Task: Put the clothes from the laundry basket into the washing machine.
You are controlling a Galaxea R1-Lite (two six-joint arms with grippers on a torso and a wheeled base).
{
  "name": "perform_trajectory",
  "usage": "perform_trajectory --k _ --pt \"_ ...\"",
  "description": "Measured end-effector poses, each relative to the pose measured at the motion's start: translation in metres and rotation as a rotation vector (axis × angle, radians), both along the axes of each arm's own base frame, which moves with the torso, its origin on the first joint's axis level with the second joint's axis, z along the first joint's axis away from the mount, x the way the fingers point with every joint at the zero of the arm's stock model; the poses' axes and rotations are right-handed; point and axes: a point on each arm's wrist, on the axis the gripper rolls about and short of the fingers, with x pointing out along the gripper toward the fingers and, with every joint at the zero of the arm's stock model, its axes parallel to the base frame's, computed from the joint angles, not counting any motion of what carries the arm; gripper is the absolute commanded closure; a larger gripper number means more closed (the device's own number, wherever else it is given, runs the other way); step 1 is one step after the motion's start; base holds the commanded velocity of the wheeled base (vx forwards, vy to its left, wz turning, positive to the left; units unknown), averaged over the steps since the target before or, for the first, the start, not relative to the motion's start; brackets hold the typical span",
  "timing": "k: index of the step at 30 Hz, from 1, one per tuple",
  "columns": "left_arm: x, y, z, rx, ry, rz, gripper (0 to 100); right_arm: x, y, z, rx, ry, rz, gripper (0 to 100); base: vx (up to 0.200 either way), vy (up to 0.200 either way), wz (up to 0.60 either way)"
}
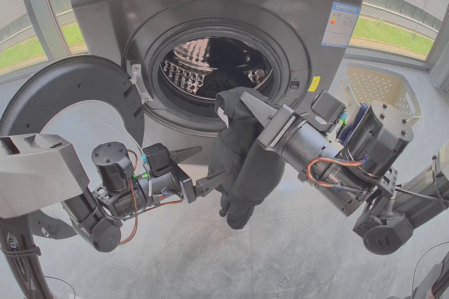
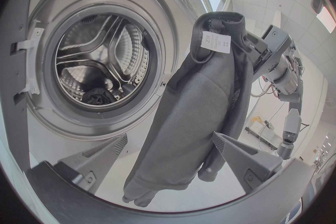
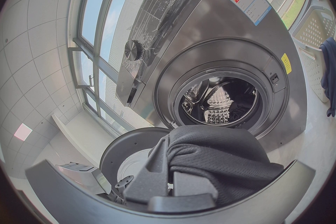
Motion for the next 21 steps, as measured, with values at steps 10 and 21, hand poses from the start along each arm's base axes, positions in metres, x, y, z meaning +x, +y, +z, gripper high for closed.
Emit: perform_trajectory --k 10,21 --pt "0.007 -0.006 0.005 -0.012 -0.036 -0.080 0 -0.002 0.002 -0.001 -0.002 0.003 0.008 100 0.000 0.000 0.00" --pt "0.023 -0.019 0.007 -0.039 -0.076 -0.092 100 -0.003 0.002 -0.001 -0.002 0.002 0.009 100 0.000 0.000 0.00"
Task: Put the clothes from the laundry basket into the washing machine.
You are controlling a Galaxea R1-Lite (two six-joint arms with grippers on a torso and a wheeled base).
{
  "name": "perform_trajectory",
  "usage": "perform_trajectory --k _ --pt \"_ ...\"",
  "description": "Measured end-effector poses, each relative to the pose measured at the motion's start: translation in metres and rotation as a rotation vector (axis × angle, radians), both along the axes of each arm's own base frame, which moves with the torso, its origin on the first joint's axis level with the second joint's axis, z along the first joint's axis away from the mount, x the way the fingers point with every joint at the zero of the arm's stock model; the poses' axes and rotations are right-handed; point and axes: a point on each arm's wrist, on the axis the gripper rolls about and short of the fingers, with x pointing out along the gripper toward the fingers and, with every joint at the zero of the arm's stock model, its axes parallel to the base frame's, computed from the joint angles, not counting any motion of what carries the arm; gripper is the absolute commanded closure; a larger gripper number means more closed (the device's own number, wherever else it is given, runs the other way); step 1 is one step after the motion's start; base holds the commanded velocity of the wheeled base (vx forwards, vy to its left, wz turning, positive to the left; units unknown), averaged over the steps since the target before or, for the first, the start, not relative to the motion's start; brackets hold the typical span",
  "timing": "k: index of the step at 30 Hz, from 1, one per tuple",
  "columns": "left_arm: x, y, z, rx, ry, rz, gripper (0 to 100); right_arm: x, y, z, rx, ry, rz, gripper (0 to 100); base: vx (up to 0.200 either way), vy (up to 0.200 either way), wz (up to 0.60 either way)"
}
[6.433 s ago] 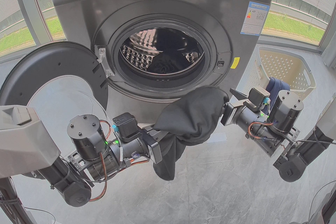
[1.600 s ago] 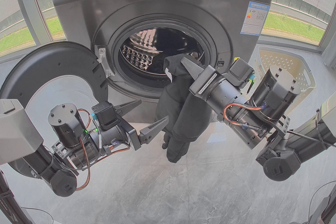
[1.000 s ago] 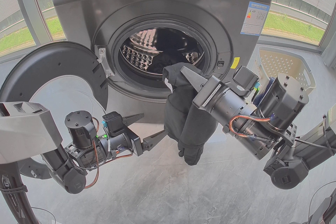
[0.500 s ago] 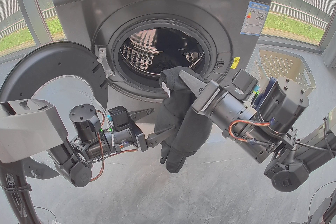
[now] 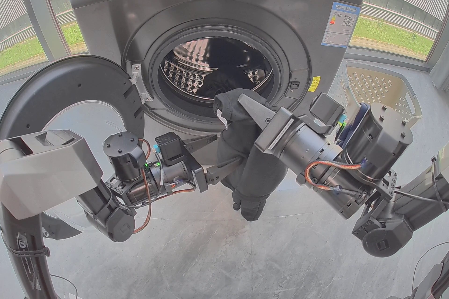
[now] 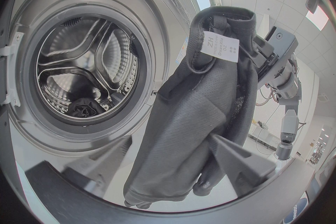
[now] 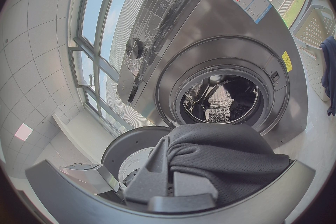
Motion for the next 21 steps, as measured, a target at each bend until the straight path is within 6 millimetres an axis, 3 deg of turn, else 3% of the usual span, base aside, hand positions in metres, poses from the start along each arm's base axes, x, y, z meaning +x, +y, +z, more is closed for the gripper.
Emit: perform_trajectory --k 12,21 --pt "0.002 -0.011 0.001 -0.010 -0.014 -0.019 100 -0.001 -0.002 -0.005 -0.015 0.012 -0.002 100 0.000 0.000 0.00" --pt "-0.019 0.007 0.014 -0.001 -0.010 0.002 100 0.003 -0.007 -0.004 -0.016 0.010 -0.022 100 0.000 0.000 0.00"
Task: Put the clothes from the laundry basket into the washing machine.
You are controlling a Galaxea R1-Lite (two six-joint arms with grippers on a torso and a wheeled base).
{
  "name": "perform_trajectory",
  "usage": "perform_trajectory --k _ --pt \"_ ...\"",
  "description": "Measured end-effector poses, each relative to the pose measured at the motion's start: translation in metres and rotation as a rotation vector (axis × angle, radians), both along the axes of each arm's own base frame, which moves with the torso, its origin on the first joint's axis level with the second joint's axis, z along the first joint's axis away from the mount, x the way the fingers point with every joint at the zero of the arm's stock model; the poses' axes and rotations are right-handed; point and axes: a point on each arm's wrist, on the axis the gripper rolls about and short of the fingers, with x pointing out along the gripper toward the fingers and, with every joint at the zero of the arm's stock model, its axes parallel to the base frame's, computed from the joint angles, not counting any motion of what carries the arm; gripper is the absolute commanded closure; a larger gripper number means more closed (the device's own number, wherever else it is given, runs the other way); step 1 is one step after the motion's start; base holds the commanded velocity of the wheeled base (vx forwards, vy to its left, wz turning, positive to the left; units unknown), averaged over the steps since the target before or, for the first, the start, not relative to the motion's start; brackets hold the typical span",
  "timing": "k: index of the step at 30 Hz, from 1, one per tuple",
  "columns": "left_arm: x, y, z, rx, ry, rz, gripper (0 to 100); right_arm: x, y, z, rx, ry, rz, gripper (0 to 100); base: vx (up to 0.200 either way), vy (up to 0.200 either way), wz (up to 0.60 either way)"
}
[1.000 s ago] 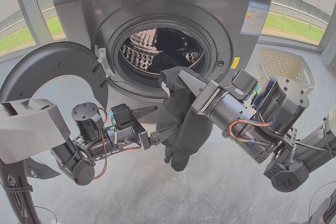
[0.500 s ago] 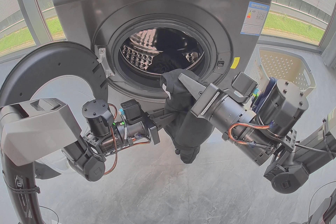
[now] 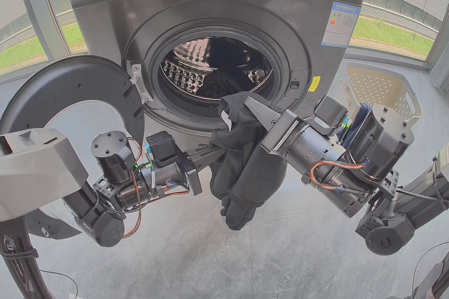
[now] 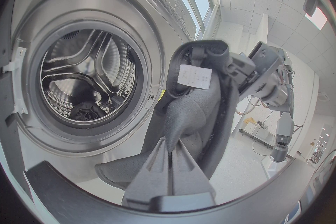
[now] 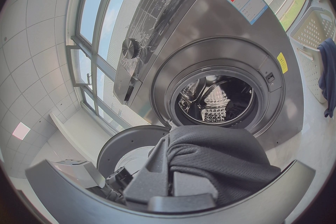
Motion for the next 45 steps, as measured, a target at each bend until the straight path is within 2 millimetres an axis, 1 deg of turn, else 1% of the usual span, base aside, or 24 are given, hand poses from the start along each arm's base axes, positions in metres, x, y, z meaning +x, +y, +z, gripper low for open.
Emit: perform_trajectory --k 6,11,16,19,20,24,30,31,36,41,45 --pt "-0.018 0.020 0.006 0.018 0.015 0.035 100 0.003 -0.006 0.000 -0.002 0.001 -0.019 100 0.000 0.000 0.00" --pt "-0.031 0.040 0.016 0.015 0.011 0.087 100 0.002 -0.008 -0.001 -0.006 0.004 -0.022 100 0.000 0.000 0.00" --pt "-0.045 0.049 0.022 0.014 0.005 0.100 100 -0.001 -0.006 -0.003 -0.011 0.008 -0.008 100 0.000 0.000 0.00" --pt "-0.049 0.052 0.027 0.010 -0.011 0.107 100 -0.003 -0.004 -0.004 -0.015 0.011 0.001 100 0.000 0.000 0.00" --pt "-0.049 0.052 0.030 0.007 -0.022 0.111 100 -0.004 -0.004 -0.005 -0.016 0.012 0.003 0 0.000 0.000 0.00" --pt "-0.047 0.053 0.039 -0.014 -0.057 0.144 100 -0.006 -0.003 -0.006 -0.023 0.016 0.010 0 0.000 0.000 0.00" --pt "-0.035 0.051 0.069 -0.093 -0.160 0.253 100 -0.009 -0.007 -0.018 -0.072 0.027 0.015 0 0.000 0.000 0.00" --pt "-0.033 0.049 0.076 -0.111 -0.182 0.270 100 -0.010 -0.009 -0.023 -0.099 0.034 0.013 0 0.000 0.000 0.00" --pt "-0.031 0.044 0.092 -0.156 -0.233 0.287 100 -0.012 -0.014 -0.042 -0.187 0.059 0.004 0 0.000 0.000 0.00" --pt "-0.034 0.040 0.099 -0.172 -0.254 0.271 100 -0.011 -0.017 -0.063 -0.282 0.083 0.006 0 0.000 0.000 0.00" --pt "-0.040 0.036 0.105 -0.183 -0.265 0.251 100 -0.003 -0.019 -0.083 -0.366 0.092 -0.007 0 0.000 0.000 0.00"
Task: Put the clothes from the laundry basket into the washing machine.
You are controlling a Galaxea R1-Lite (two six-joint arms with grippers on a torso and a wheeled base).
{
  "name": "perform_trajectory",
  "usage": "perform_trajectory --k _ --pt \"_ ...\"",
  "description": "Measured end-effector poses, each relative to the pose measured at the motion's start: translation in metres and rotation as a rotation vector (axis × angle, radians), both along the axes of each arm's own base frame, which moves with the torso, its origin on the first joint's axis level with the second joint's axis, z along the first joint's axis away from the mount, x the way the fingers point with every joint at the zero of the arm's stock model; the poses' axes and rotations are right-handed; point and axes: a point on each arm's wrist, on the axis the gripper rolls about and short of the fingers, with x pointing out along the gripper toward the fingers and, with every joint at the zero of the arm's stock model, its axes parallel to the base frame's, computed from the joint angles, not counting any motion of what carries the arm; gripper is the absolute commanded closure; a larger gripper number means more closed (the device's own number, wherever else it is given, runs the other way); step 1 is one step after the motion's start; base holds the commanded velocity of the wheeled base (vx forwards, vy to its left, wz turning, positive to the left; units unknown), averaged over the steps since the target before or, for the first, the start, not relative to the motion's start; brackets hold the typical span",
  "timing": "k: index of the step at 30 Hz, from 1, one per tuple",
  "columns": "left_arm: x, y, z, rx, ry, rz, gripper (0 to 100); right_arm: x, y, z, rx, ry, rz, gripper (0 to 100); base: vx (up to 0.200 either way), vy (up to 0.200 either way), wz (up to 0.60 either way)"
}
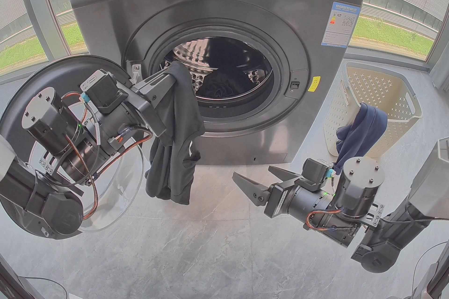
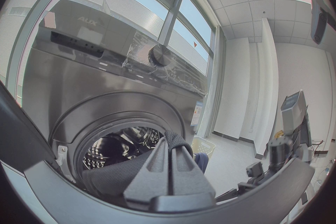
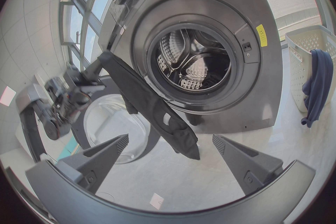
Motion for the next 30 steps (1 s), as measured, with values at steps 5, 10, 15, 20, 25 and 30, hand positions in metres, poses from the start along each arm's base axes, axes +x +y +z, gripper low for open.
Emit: perform_trajectory --k 5,10,15,20,25,30 --pt "-0.008 -0.003 0.008 -0.011 -0.020 -0.019 100 0.010 -0.002 -0.021 -0.055 0.003 0.002 0 0.000 0.000 0.00" --pt "-0.011 -0.002 0.013 -0.019 -0.037 -0.023 100 0.018 -0.002 -0.042 -0.120 0.023 0.009 0 0.000 0.000 0.00" --pt "-0.014 -0.001 0.017 -0.025 -0.048 -0.026 100 0.029 -0.002 -0.059 -0.157 0.035 0.016 0 0.000 0.000 0.00" --pt "-0.015 -0.001 0.019 -0.030 -0.053 -0.027 100 0.043 -0.003 -0.075 -0.189 0.009 0.018 0 0.000 0.000 0.00" --pt "-0.017 -0.003 0.020 -0.033 -0.057 -0.039 100 0.062 0.002 -0.087 -0.188 -0.012 0.017 0 0.000 0.000 0.00" --pt "-0.020 -0.006 0.020 -0.034 -0.057 -0.054 100 0.081 0.013 -0.098 -0.176 -0.046 0.027 0 0.000 0.000 0.00"
